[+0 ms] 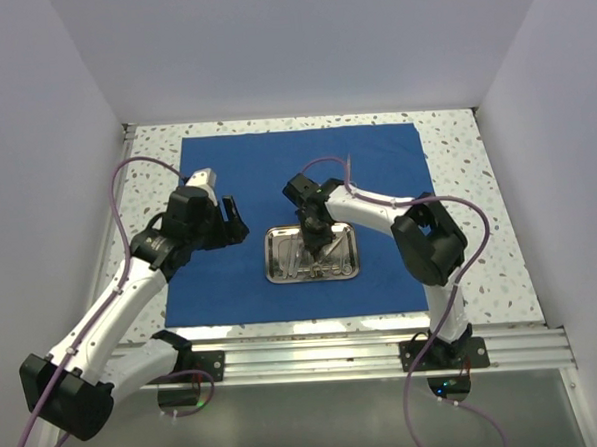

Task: Open and lay out the surgical kit
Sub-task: Pick up the medical item from the container, then place the medical item in the surgical kit.

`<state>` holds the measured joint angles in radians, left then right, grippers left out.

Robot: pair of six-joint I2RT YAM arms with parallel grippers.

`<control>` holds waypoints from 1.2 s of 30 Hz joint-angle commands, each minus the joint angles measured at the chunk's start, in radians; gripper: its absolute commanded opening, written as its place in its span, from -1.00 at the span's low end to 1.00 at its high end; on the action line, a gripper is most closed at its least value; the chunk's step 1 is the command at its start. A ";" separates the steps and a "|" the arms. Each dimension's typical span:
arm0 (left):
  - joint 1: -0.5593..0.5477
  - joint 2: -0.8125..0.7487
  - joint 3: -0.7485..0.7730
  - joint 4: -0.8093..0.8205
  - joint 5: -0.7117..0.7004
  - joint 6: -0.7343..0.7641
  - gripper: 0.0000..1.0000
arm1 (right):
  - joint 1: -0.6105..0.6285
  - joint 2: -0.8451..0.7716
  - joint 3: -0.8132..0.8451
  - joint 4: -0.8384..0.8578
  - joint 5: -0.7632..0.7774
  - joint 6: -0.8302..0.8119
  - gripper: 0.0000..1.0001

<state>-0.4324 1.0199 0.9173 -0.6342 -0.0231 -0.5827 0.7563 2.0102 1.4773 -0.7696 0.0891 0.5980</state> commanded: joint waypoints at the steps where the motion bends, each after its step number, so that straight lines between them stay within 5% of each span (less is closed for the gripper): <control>1: 0.000 0.005 0.003 0.018 -0.009 0.012 0.45 | 0.002 0.038 0.014 0.006 0.014 -0.004 -0.52; 8: 0.000 0.008 0.005 0.018 -0.018 0.011 0.45 | 0.003 0.064 0.001 0.015 -0.011 -0.009 -1.00; 24: 0.000 0.039 0.006 0.048 -0.018 0.003 0.44 | -0.053 -0.067 0.291 -0.189 0.098 -0.058 -1.00; 30: 0.000 0.045 0.020 0.033 -0.017 0.003 0.44 | -0.233 0.041 0.445 -0.189 0.064 -0.090 -1.00; 36: 0.000 0.043 0.002 0.025 -0.015 -0.011 0.43 | -0.350 0.287 0.791 -0.252 0.072 -0.142 -1.00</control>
<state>-0.4324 1.0668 0.9173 -0.6296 -0.0311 -0.5838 0.4370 2.1944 2.1456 -0.9718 0.1474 0.4992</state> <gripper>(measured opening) 0.720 0.153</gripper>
